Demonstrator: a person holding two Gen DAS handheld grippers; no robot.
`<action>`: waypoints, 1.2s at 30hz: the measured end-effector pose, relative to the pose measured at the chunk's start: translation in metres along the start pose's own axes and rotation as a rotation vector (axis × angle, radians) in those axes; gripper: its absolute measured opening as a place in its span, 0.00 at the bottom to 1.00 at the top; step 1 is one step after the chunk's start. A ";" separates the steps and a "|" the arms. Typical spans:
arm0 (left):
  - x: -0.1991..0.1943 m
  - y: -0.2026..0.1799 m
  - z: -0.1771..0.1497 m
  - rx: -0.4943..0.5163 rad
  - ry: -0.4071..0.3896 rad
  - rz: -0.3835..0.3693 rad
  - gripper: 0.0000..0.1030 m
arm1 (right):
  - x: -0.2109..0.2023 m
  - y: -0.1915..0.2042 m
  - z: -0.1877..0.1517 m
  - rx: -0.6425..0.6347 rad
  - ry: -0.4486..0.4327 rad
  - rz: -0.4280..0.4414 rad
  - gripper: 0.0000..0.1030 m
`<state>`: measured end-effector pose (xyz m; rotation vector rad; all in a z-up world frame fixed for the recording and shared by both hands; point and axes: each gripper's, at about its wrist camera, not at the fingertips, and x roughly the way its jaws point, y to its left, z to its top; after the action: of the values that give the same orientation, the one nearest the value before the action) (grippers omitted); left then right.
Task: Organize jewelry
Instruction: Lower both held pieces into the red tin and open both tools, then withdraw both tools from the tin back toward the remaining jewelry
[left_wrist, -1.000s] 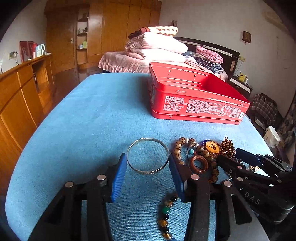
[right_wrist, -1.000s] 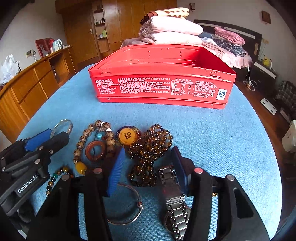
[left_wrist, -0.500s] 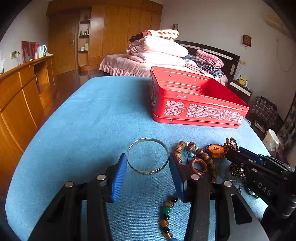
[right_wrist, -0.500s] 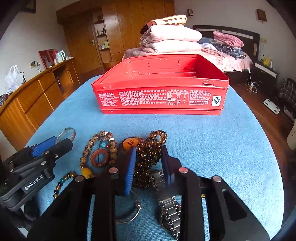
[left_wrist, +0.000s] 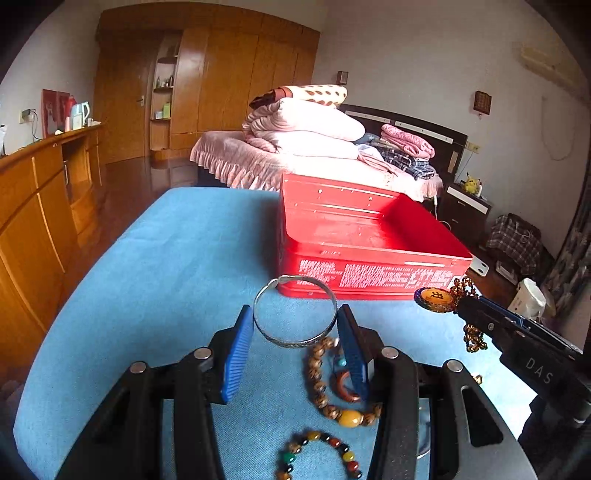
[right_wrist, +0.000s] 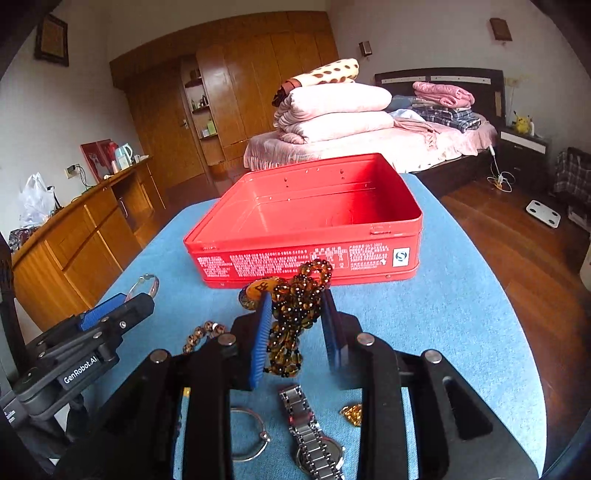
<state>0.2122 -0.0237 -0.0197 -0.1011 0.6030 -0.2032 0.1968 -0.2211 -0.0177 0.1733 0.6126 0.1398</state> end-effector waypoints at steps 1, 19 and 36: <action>0.000 -0.004 0.005 -0.001 -0.010 -0.008 0.45 | 0.000 -0.002 0.005 0.002 -0.007 -0.001 0.25; 0.078 -0.039 0.087 0.007 -0.045 -0.015 0.45 | 0.071 -0.046 0.087 0.058 -0.023 -0.046 0.25; 0.075 -0.034 0.082 0.010 -0.036 0.007 0.50 | 0.067 -0.058 0.081 0.075 -0.023 -0.066 0.30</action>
<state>0.3140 -0.0700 0.0113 -0.0927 0.5660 -0.1977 0.3028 -0.2752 -0.0014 0.2267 0.6008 0.0508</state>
